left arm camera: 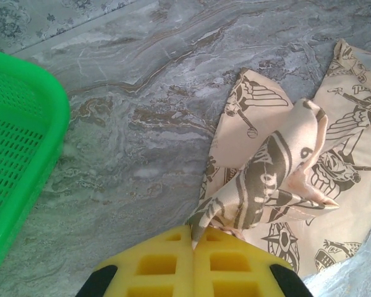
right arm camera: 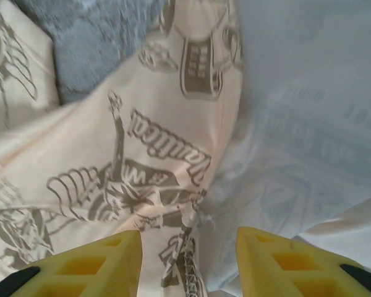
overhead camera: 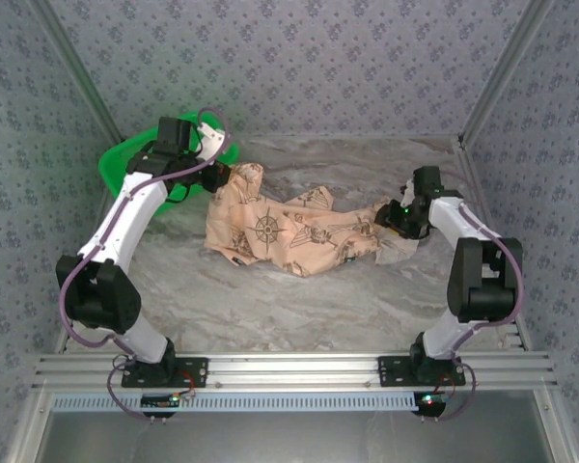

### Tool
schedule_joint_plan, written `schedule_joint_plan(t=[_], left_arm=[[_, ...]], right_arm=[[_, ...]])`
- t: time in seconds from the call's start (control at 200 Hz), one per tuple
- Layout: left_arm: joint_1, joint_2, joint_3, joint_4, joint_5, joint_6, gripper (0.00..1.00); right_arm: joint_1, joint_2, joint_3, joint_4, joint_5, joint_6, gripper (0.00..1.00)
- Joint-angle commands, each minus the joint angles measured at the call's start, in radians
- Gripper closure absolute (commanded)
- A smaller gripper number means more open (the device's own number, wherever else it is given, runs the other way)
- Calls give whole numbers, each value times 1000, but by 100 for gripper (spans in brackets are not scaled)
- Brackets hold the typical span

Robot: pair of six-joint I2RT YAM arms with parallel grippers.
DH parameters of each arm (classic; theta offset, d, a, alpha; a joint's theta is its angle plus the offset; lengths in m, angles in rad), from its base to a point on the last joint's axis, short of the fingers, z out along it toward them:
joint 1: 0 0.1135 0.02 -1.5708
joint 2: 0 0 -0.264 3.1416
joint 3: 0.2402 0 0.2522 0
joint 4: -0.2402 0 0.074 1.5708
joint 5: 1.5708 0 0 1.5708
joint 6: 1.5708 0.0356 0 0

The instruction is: Fold the inside-out t-shirt

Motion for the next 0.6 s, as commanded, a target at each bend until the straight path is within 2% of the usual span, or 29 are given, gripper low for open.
schedule_joint_plan(t=[0.0, 0.08, 0.105, 0.155, 0.2, 0.365, 0.595], left_arm=[[5, -2, 33, 17, 27, 18, 100], [5, -6, 33, 15, 26, 23, 100], [5, -8, 33, 14, 27, 24, 100], [5, -12, 34, 11, 27, 23, 100], [5, -20, 37, 12, 29, 24, 100], [5, -86, 54, 24, 18, 27, 100], [5, -206, 163, 11, 40, 52, 100]], right_arm=[[5, 36, -12, 47, -17, -21, 55], [6, 74, 11, 91, -24, -23, 59], [7, 88, 24, 96, -30, -26, 67], [6, 102, 49, 111, -34, -26, 89], [3, 98, 63, 129, -39, -23, 100], [-28, -2, 88, 170, -56, 35, 100], [-166, -374, 87, 161, -36, 219, 100]])
